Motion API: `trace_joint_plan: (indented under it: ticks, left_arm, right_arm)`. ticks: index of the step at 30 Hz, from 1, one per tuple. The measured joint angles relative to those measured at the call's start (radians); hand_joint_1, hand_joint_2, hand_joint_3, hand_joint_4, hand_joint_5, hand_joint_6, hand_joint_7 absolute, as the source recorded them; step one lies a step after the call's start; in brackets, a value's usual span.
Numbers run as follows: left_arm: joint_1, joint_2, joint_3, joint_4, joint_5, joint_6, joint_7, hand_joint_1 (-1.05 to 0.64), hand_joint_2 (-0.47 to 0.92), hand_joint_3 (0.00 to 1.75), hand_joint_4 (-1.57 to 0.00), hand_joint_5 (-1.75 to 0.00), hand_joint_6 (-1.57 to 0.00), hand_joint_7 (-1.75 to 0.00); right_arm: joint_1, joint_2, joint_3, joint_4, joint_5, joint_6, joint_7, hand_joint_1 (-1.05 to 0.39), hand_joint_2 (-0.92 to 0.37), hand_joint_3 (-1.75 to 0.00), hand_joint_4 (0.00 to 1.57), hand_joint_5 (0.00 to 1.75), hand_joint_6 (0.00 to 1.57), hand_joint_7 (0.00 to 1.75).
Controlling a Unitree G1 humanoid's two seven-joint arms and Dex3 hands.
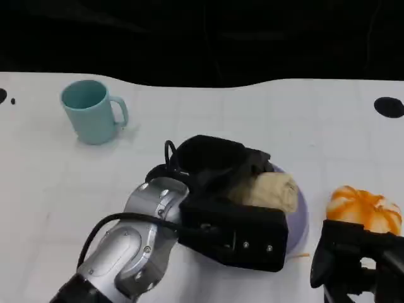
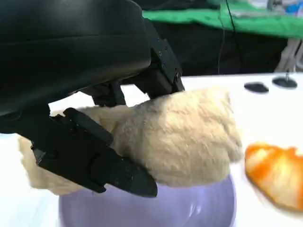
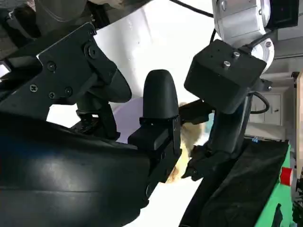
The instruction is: Grasp the towel on the left side of the plate with the left hand and place it into the plate.
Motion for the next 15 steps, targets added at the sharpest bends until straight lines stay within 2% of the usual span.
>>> trace_joint_plan:
  ticks: [3,7,12,15]
  left_arm:
    - [-0.006,0.023,-0.001,-0.022,0.000,0.010,-0.044,-0.82,0.92,0.15,-0.04,-0.41,-0.11,0.00]
    - [-0.010,0.047,-0.001,-0.054,0.000,0.020,-0.098,-0.84,0.92,0.13,-0.01,-0.44,-0.13,-0.01]
    - [-0.010,0.091,0.031,-0.097,-0.037,0.013,-0.141,-0.84,0.92,0.16,-0.03,-0.47,-0.18,-0.04]
    - [-0.006,0.121,0.071,-0.137,-0.091,-0.003,-0.163,-0.78,0.92,0.18,-0.13,-0.53,-0.25,-0.07]
  right_arm:
    - [0.000,0.000,0.000,0.000,0.000,0.001,0.000,-0.06,-0.47,-1.32,0.75,1.75,0.63,1.60]
    - [-0.002,-0.001,0.001,0.000,-0.001,0.001,0.000,-0.06,-0.47,-1.32,0.75,1.75,0.63,1.60]
    - [-0.003,-0.001,0.003,0.000,-0.001,0.001,-0.001,-0.05,-0.48,-1.33,0.74,1.75,0.63,1.61]
    - [-0.004,-0.001,0.004,0.001,-0.001,0.001,-0.003,-0.04,-0.48,-1.33,0.74,1.75,0.63,1.61]
